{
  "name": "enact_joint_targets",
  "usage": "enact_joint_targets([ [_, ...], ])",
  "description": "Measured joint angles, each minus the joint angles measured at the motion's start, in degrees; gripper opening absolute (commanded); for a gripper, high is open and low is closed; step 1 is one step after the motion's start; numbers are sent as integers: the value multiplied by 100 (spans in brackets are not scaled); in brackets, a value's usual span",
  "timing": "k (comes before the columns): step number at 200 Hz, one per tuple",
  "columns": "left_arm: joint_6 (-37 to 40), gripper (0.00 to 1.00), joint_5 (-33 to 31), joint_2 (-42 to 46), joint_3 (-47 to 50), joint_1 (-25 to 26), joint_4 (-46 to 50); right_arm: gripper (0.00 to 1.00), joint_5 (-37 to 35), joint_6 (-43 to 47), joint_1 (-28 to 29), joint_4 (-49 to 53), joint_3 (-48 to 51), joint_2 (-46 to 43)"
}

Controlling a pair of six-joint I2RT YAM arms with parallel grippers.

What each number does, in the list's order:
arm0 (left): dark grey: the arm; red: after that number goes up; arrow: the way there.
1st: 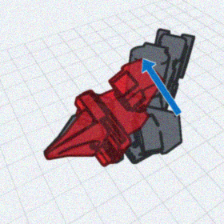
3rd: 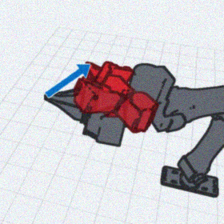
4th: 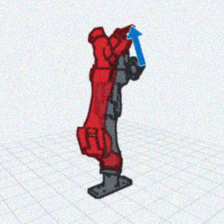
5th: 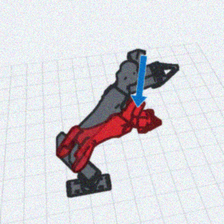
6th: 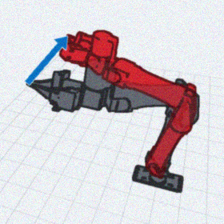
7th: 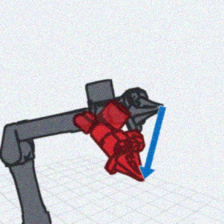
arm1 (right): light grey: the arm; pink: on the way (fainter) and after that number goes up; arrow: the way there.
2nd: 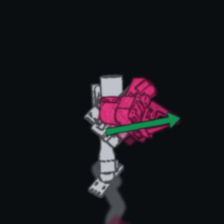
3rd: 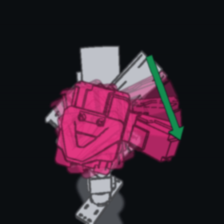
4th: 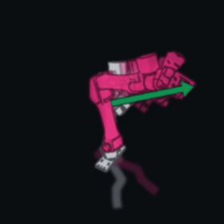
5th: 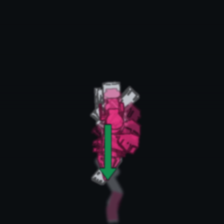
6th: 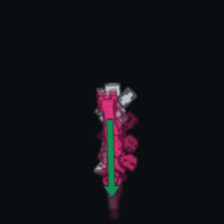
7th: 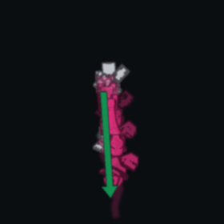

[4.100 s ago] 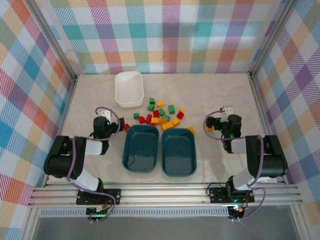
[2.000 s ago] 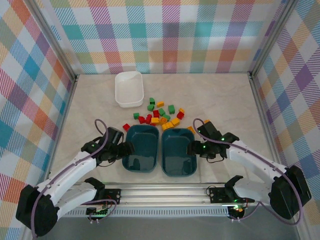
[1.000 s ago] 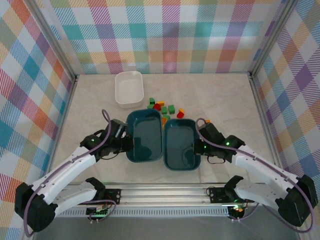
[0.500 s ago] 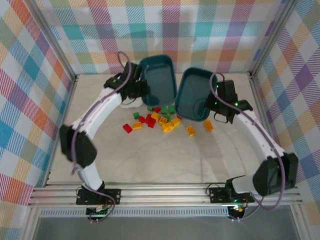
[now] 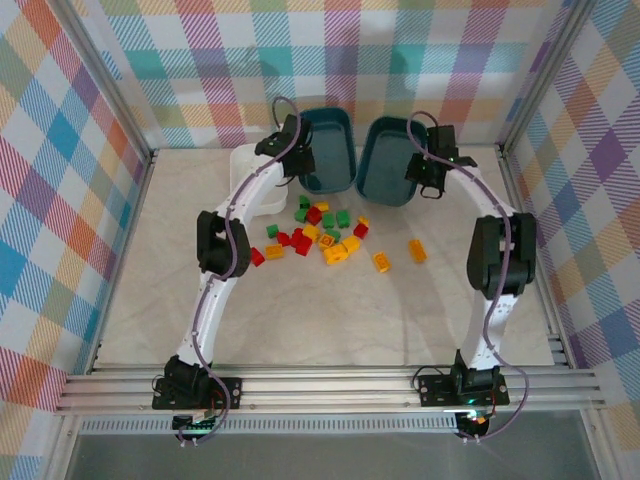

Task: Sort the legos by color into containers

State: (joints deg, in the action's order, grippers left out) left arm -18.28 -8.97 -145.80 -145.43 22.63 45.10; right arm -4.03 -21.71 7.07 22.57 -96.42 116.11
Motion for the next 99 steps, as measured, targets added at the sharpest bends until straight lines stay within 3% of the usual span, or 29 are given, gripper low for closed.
enact_joint_targets([
  [40,264,0,81,-179,-179,-162,48,0,544,374,-107,369,-1217,1082],
  [99,470,0,485,-485,-197,-328,138,0,964,619,-111,890,-1720,1421],
])
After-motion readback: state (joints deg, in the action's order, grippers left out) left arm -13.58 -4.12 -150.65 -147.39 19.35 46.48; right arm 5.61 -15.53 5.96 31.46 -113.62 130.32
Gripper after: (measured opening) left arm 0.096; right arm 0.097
